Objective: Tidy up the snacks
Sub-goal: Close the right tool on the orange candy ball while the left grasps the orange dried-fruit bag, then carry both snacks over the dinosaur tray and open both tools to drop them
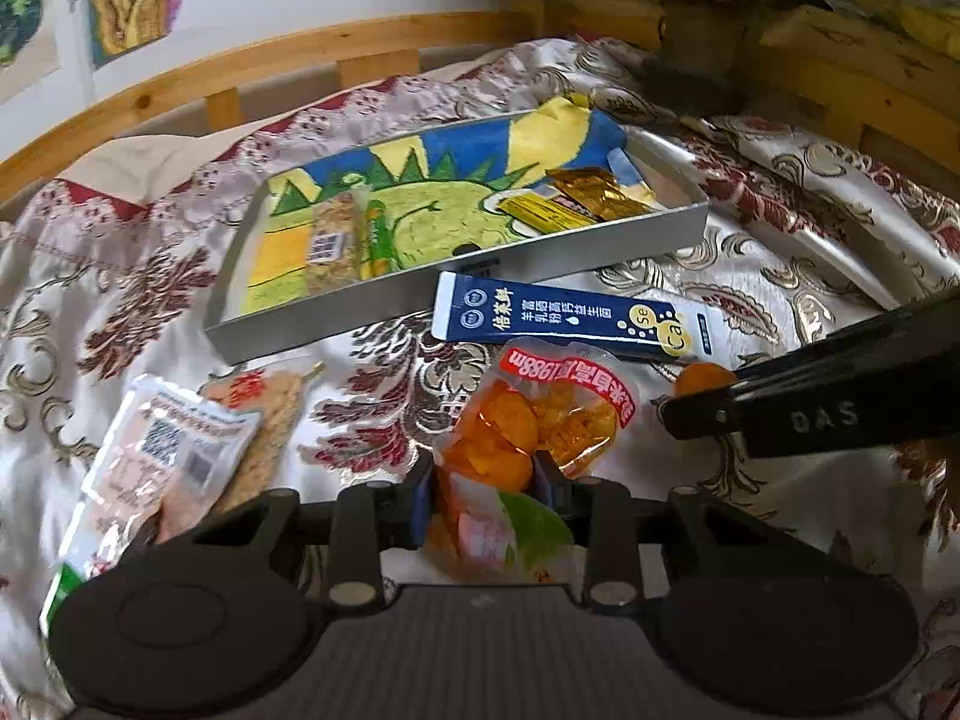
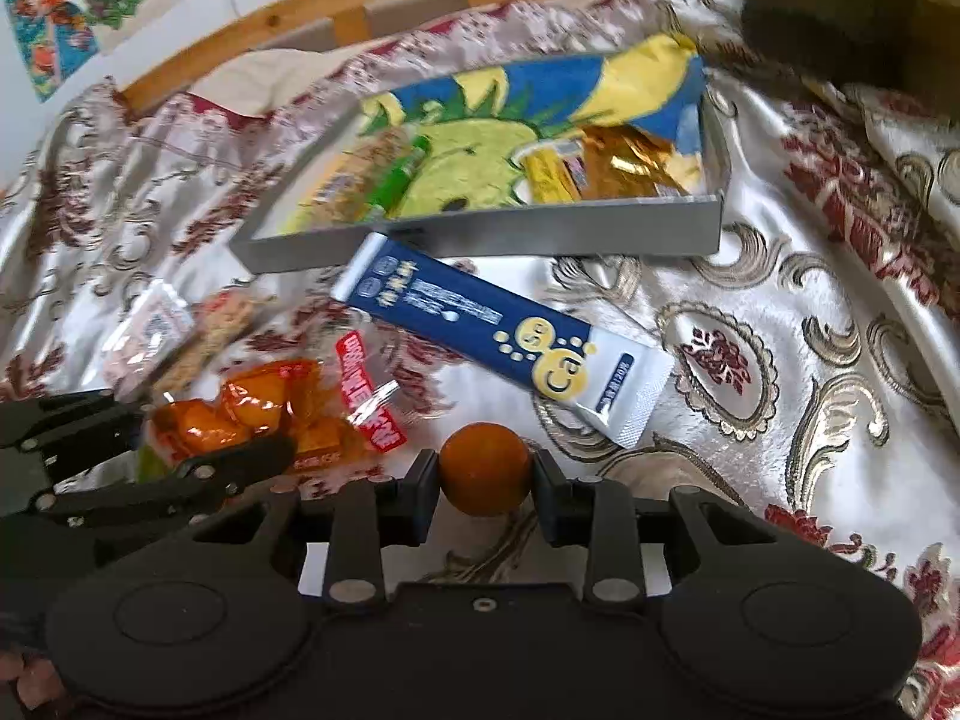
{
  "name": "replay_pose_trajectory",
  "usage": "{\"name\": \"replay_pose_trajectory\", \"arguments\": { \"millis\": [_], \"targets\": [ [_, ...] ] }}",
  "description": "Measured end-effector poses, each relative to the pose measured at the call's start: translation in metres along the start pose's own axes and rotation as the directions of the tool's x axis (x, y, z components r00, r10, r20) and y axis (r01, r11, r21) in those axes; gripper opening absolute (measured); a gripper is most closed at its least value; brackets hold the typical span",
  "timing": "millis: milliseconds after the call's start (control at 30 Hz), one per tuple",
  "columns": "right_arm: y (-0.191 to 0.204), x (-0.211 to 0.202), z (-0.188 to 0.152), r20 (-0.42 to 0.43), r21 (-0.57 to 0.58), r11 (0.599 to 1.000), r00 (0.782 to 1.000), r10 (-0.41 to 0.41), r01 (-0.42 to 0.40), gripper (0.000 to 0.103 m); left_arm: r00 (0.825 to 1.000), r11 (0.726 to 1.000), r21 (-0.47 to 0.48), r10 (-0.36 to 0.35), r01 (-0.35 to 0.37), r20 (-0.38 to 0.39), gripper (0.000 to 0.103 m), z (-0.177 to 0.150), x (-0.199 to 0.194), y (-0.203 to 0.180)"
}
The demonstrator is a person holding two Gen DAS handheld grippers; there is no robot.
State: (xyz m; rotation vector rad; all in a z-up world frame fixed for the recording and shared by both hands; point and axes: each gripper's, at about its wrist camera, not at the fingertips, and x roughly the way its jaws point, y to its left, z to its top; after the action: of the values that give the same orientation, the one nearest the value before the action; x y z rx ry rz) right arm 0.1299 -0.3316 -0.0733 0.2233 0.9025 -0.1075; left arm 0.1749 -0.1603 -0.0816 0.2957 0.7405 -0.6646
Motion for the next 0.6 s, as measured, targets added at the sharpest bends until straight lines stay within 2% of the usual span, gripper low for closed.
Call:
{"name": "replay_pose_trajectory", "arguments": {
  "millis": [167,267,433,600],
  "targets": [
    [0.002,-0.024,0.005,0.115,-0.016,1.000,0.993,0.004,-0.002,0.035,0.998,0.999,-0.025,0.038,-0.037,0.044,0.036,0.006,-0.019,-0.002],
    [0.001,-0.034,0.010,0.195,-0.018,1.000,0.981,0.004,-0.001,0.035,0.994,0.998,-0.037,0.057,-0.054,0.092,0.036,0.014,-0.027,-0.002],
    [0.001,-0.038,0.025,0.340,-0.068,0.997,0.940,-0.015,0.040,0.035,0.982,0.992,-0.088,0.107,-0.094,0.157,0.036,0.044,-0.030,0.007],
    [-0.001,-0.023,0.041,0.413,-0.096,0.993,0.910,-0.028,0.074,0.035,0.974,0.985,-0.132,0.130,-0.107,0.186,0.036,0.081,-0.013,0.022]
  ]
}}
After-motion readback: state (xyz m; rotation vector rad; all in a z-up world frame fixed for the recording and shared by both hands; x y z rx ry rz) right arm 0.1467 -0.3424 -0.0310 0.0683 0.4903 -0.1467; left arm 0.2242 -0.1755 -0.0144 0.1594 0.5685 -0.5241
